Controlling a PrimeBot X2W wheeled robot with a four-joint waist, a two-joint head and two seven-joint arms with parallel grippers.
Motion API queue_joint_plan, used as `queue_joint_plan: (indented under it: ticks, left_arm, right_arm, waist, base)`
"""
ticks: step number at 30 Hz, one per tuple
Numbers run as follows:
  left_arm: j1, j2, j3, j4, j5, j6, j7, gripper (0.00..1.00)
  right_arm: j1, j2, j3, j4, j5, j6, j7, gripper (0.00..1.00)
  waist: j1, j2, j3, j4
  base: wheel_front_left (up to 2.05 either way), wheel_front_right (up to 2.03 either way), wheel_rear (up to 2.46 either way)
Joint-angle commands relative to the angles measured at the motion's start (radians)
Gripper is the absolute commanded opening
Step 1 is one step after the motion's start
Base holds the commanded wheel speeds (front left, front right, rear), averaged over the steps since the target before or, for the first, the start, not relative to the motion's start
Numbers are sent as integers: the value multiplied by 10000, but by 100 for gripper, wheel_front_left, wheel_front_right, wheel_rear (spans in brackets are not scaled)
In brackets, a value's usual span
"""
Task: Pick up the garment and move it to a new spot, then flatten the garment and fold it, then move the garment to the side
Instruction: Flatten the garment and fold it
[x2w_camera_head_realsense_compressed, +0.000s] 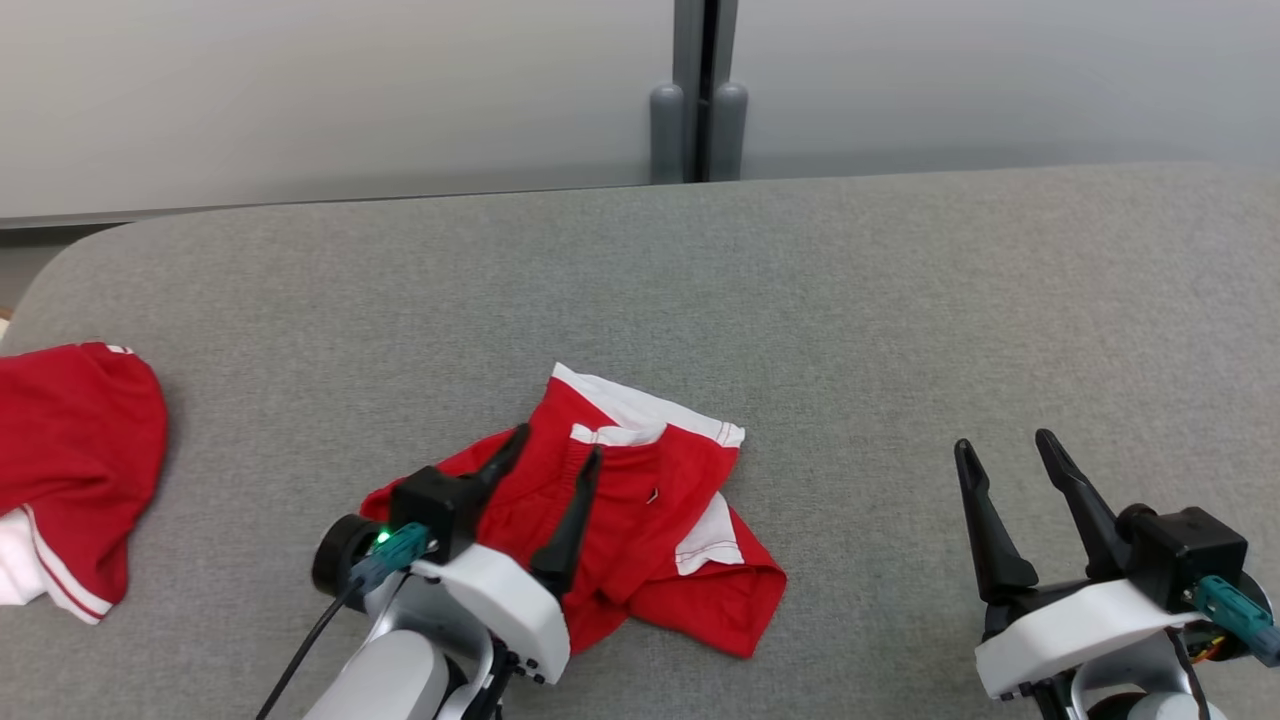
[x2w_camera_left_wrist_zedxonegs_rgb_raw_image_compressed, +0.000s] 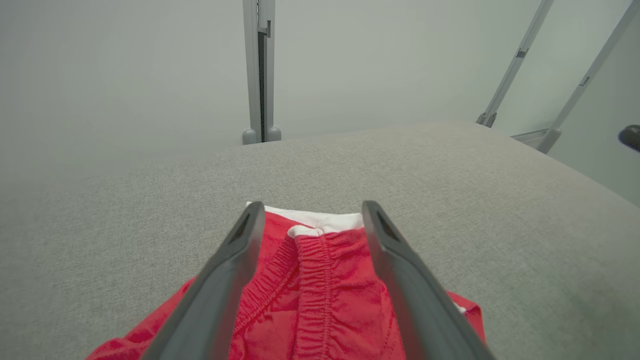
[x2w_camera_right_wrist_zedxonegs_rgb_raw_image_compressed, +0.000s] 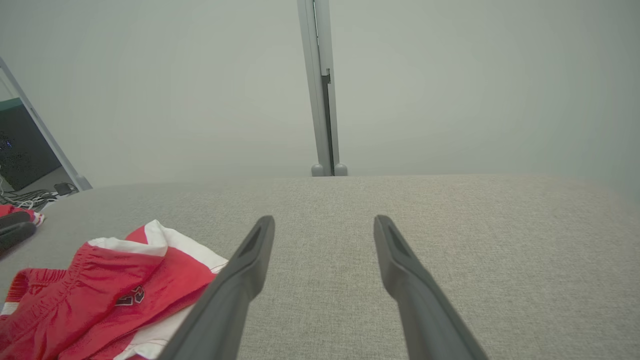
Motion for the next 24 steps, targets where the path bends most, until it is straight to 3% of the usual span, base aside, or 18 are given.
queue_joint_plan:
  ticks: [1,4,5,7,15,20,24]
  left_arm:
    - [-316,-115,-121,469,-117,-214,167,100]
    - [-614,-483,-222,1372,-477,-519,490,100]
    - [-729,-495,-251,1630,-450,-564,538,93]
    - [-858,-601,-239,2028,-631,-741,512,0]
    - [-1115,-530,-157,2606,-457,-813,-359,0]
    - [-688,-10,-231,2142,-28,-507,-716,0]
    - [60,837,-66,1154,287,75,-737,0]
  right_arm:
    - [-149,-22,53,65,71,-3,-80,100]
    - [-232,-20,79,153,87,-3,-142,100]
    - [-252,-19,54,190,105,-3,-154,100]
    - [-311,-13,45,231,139,-3,-200,100]
    - [-364,-3,-68,330,203,-3,-338,100]
    - [-359,-2,-81,373,246,-3,-358,100]
    - [-280,0,-193,377,273,-3,-401,100]
  waist:
    - [-1,0,189,-190]
    - [-1,0,295,-342]
    - [-1,0,325,-378]
    - [-1,0,370,-437]
    - [-1,0,501,-386]
    - [-1,0,520,-329]
    - [-1,0,576,-167]
  base:
    - [0,0,0]
    - [0,0,0]
    - [0,0,0]
    - [0,0,0]
    - [0,0,0]
    - [0,0,0]
    - [0,0,0]
